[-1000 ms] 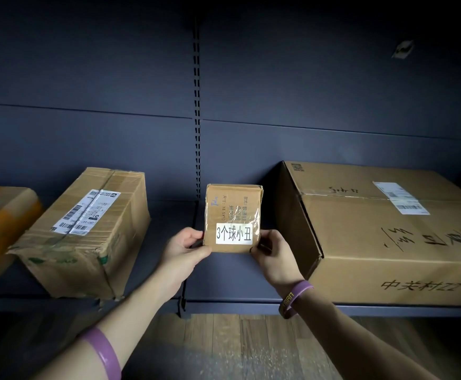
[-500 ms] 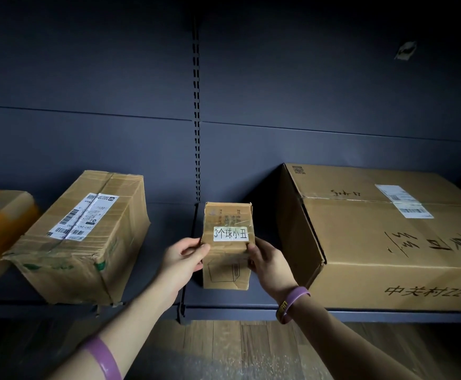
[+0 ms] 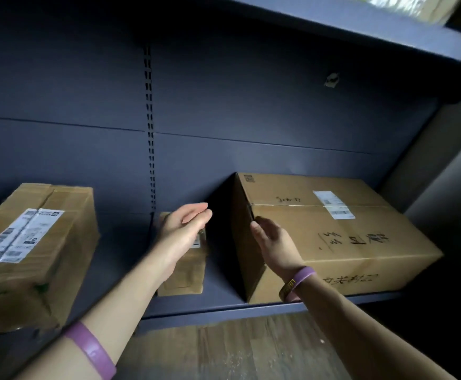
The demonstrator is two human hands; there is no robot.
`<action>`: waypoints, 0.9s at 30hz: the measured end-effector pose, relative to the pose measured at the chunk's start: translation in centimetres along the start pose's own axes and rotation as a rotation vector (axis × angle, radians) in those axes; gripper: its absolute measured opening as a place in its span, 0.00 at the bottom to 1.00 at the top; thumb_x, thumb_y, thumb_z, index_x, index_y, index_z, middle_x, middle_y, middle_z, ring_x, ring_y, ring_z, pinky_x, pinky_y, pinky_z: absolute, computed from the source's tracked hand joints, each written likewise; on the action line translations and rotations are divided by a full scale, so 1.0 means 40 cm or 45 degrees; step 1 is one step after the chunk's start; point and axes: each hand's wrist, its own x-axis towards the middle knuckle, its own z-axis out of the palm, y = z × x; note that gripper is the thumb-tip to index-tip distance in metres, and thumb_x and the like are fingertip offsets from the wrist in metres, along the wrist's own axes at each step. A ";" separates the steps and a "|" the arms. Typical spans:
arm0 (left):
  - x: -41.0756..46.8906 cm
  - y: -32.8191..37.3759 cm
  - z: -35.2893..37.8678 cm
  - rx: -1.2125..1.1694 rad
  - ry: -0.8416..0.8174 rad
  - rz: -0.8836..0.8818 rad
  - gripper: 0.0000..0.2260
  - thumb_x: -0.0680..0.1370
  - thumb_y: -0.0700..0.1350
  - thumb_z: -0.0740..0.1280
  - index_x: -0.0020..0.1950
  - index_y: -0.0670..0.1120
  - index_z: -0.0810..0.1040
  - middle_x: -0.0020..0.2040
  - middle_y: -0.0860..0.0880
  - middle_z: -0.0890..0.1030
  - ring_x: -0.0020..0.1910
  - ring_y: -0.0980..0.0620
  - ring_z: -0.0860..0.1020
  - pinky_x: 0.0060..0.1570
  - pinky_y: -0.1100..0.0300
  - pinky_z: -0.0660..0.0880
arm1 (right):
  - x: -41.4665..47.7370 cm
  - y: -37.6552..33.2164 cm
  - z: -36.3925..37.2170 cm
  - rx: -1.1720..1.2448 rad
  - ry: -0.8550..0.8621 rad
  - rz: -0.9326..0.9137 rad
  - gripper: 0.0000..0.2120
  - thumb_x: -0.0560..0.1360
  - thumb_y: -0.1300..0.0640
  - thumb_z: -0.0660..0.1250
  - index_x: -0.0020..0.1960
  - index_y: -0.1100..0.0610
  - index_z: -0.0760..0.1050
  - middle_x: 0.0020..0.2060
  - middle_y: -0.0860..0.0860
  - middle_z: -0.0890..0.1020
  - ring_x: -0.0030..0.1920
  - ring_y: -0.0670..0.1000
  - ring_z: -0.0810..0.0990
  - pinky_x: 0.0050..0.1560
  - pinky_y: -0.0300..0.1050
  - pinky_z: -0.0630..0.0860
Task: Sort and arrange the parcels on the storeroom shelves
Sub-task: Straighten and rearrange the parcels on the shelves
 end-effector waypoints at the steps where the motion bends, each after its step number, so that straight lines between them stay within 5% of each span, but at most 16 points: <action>1: -0.003 0.004 0.048 0.003 -0.060 -0.004 0.11 0.78 0.47 0.68 0.60 0.52 0.79 0.55 0.55 0.82 0.53 0.58 0.80 0.54 0.66 0.74 | 0.002 0.013 -0.040 0.019 0.014 0.005 0.20 0.81 0.53 0.62 0.69 0.62 0.70 0.63 0.58 0.79 0.64 0.54 0.77 0.66 0.51 0.72; 5: -0.023 0.010 0.247 0.117 -0.245 0.005 0.15 0.78 0.49 0.67 0.66 0.52 0.76 0.57 0.56 0.81 0.56 0.58 0.79 0.58 0.61 0.74 | 0.030 0.092 -0.214 0.073 0.043 -0.030 0.21 0.81 0.52 0.61 0.71 0.61 0.69 0.65 0.56 0.77 0.65 0.53 0.76 0.67 0.55 0.72; 11: -0.053 0.020 0.563 0.172 -0.104 -0.042 0.17 0.78 0.50 0.67 0.67 0.52 0.75 0.62 0.53 0.78 0.58 0.55 0.78 0.64 0.55 0.73 | 0.103 0.247 -0.491 0.136 -0.090 -0.085 0.22 0.81 0.50 0.60 0.72 0.59 0.67 0.66 0.54 0.76 0.64 0.51 0.76 0.61 0.50 0.77; 15: -0.042 0.024 0.719 0.218 0.028 -0.074 0.17 0.78 0.52 0.67 0.66 0.54 0.75 0.62 0.54 0.77 0.59 0.55 0.77 0.64 0.55 0.72 | 0.175 0.328 -0.648 0.142 -0.183 -0.072 0.22 0.81 0.50 0.60 0.72 0.59 0.68 0.67 0.53 0.75 0.67 0.53 0.74 0.68 0.55 0.71; 22: -0.008 0.019 0.814 0.332 0.149 -0.160 0.16 0.77 0.52 0.68 0.65 0.56 0.75 0.62 0.55 0.76 0.61 0.55 0.75 0.60 0.57 0.73 | 0.245 0.399 -0.768 0.125 -0.232 -0.025 0.19 0.82 0.54 0.61 0.70 0.60 0.70 0.64 0.54 0.77 0.60 0.48 0.75 0.66 0.49 0.73; 27: 0.021 -0.027 0.781 0.585 0.192 -0.059 0.17 0.78 0.50 0.67 0.67 0.55 0.73 0.63 0.56 0.75 0.61 0.56 0.72 0.59 0.59 0.68 | 0.263 0.463 -0.812 -0.008 -0.159 -0.020 0.20 0.81 0.54 0.62 0.71 0.58 0.69 0.67 0.54 0.75 0.65 0.52 0.74 0.62 0.41 0.71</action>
